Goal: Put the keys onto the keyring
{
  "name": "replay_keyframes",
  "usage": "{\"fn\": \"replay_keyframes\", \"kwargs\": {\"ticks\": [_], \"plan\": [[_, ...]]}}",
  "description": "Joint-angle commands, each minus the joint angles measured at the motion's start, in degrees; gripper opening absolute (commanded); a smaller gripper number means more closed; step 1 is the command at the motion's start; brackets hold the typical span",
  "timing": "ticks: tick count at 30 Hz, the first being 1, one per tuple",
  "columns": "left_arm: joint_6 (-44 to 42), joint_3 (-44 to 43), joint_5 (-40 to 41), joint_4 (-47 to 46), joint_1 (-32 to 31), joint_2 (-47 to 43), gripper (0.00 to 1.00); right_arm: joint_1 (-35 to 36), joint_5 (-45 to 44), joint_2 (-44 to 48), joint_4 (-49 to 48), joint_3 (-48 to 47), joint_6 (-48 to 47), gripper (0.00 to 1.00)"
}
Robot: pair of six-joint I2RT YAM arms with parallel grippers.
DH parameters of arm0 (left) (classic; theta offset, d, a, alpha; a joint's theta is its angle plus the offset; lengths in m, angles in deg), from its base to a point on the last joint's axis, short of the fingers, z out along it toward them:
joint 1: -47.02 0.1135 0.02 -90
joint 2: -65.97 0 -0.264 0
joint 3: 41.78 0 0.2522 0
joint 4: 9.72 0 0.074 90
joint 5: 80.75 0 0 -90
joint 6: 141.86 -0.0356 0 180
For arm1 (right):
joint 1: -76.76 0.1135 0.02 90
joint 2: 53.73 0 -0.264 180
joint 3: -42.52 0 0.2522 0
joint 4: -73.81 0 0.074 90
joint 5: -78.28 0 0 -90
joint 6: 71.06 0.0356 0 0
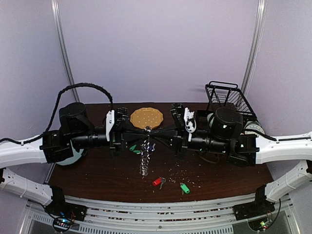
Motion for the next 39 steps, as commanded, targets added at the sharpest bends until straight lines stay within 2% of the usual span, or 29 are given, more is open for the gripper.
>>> {"fn": "replay_keyframes", "kwargs": {"ticks": [1,9,10,12,13,19,26,29,32,36,39], "plan": [[-0.5,0.8,0.3,-4.8,0.3,0.0,0.14,0.0,2.1,0.5,-2.9,-2.3,-0.4,0.00],[-1.1,1.7,-1.4,-6.7,0.3,-0.5,0.10,0.0,2.9,0.1,-2.2,-2.8,-1.0,0.00],[-1.1,1.6,-1.4,-6.8,0.3,-0.4,0.11,0.0,2.9,0.1,-1.9,-3.0,-1.3,0.00],[-1.1,1.7,-1.5,-7.1,0.3,-0.3,0.19,0.0,2.9,0.0,-1.5,-3.1,-1.6,0.00],[-1.0,1.6,-1.6,-7.1,0.3,-0.2,0.19,0.0,3.1,0.0,-1.5,-3.1,-1.7,0.00],[-1.3,1.7,-2.0,-7.2,0.3,-0.2,0.00,0.1,3.3,-0.1,-1.1,-3.4,-2.2,0.00],[-5.0,2.9,1.0,-6.2,0.3,-1.4,0.00,0.0,2.1,1.2,2.6,-3.5,-4.5,0.00],[-11.6,3.8,1.6,-4.7,0.2,-3.1,0.00,-0.3,0.4,3.5,7.0,-3.1,-6.8,0.16],[-21.1,2.5,-0.5,2.0,0.1,-4.1,0.00,-1.5,-0.7,6.2,14.7,-3.6,-6.9,0.25],[-31.2,-3.2,-1.8,13.9,-0.1,-2.2,0.00,-6.7,-2.0,7.9,22.2,-3.3,5.1,0.36],[-35.5,-6.2,-2.1,18.8,-0.5,-0.6,0.00,-10.4,-8.5,6.4,29.9,-2.8,14.1,0.38]]}}
